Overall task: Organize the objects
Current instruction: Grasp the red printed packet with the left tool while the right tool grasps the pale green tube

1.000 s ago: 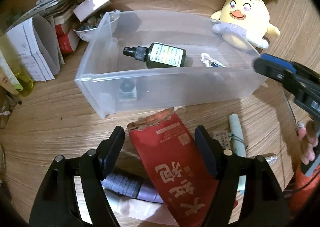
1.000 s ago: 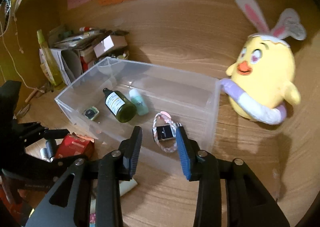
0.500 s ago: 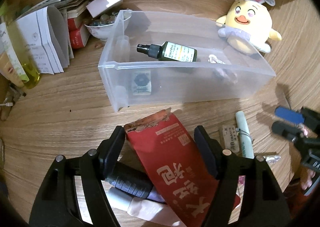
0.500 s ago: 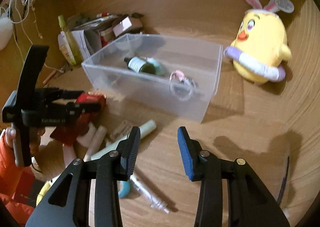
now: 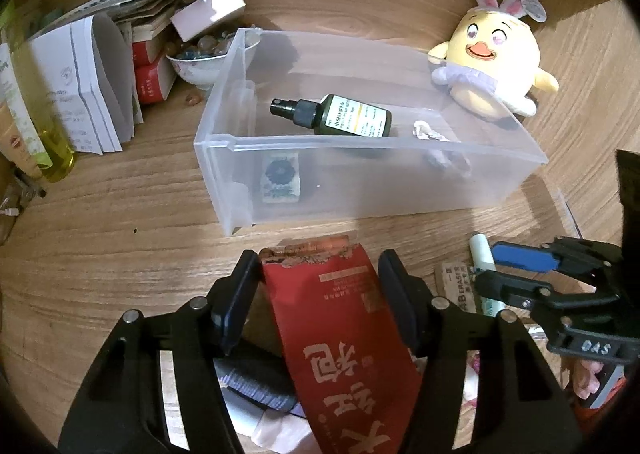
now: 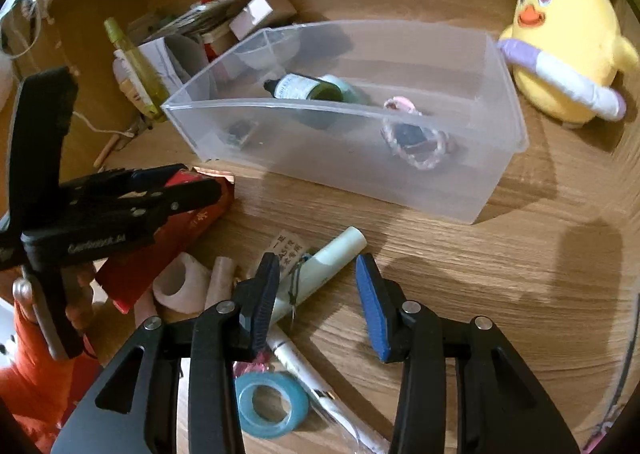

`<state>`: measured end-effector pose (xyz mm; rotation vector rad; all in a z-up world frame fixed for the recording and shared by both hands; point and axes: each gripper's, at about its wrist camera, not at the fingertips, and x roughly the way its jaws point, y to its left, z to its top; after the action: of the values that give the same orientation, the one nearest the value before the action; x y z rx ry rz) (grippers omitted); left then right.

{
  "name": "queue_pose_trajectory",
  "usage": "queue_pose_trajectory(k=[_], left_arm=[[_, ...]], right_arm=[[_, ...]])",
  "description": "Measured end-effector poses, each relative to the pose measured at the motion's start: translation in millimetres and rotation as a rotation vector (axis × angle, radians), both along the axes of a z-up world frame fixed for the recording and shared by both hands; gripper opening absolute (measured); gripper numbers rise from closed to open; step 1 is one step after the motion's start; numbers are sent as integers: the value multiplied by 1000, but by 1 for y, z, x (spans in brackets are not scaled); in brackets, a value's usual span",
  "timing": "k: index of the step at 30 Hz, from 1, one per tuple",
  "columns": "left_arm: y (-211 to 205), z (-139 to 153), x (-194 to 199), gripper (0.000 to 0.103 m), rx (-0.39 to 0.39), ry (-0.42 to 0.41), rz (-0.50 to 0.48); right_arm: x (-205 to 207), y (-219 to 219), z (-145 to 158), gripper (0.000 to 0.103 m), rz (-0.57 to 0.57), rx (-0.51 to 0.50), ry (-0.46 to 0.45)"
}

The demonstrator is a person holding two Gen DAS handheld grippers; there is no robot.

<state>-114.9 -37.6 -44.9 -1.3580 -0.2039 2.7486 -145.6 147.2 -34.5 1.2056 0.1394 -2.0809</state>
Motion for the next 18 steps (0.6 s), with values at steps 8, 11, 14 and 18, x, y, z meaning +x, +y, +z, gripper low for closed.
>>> queue_pose_trajectory(k=[8, 11, 14, 18], left_arm=[[2, 2, 0, 61, -7, 18, -5], [3, 3, 0, 60, -15, 25, -6], [4, 5, 1, 60, -19, 33, -8], [5, 12, 3, 59, -21, 53, -14]], right_arm=[[-15, -10, -6, 31, -17, -38, -43], [-20, -13, -7, 27, -18, -49, -50], [-20, -15, -5, 21, -16, -39, -26], [-12, -15, 5, 18, 5, -23, 41]])
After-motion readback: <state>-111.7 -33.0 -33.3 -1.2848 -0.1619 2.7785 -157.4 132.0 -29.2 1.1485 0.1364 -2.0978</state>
